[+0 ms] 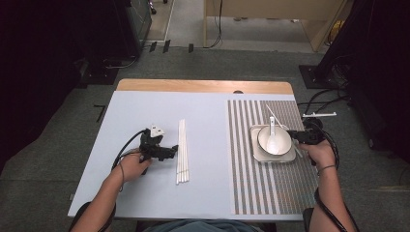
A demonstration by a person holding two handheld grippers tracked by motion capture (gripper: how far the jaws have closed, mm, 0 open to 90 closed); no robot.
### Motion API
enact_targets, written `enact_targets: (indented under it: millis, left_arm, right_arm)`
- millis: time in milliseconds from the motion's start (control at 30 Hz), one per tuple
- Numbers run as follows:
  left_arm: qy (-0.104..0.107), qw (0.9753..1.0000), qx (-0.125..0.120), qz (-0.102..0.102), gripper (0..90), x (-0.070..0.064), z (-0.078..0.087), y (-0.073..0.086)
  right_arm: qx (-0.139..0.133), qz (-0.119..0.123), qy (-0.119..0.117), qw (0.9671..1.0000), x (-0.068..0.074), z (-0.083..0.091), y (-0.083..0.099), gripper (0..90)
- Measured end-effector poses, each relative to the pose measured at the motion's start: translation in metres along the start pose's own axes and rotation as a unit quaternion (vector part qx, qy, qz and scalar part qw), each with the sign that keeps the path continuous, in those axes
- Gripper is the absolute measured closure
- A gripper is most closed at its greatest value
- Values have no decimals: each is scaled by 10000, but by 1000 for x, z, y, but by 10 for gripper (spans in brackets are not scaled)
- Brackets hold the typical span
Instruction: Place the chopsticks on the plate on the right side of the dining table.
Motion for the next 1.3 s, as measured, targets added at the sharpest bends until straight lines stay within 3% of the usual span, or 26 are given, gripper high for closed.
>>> enact_targets:
  millis: [433, 833, 1300]
  left_arm:
    - [-1, 10000, 0, 1, 78, 0, 0, 0]
    - [-1, 10000, 6, -3, 78, 0, 0, 0]
    - [5, 10000, 4, -1, 78, 0, 0, 0]
  right_arm:
    - [-42, -94, -51, 9999, -1, 3, 0, 801]
    - [-130, -29, -17, 9999, 2, 9, -4, 764]
    - [-369, 53, 311, 9988, 7, 29, -18, 733]
Point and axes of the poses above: each handheld gripper's, and its own axes: z roughly backward along the jaws, y roughly out of its underside, x roughly to its left, the point moved 9 cm from there along -z, roughly forward along the jaws, and after that the axes turned 6 degrees about -y, right-handed, at the moved point
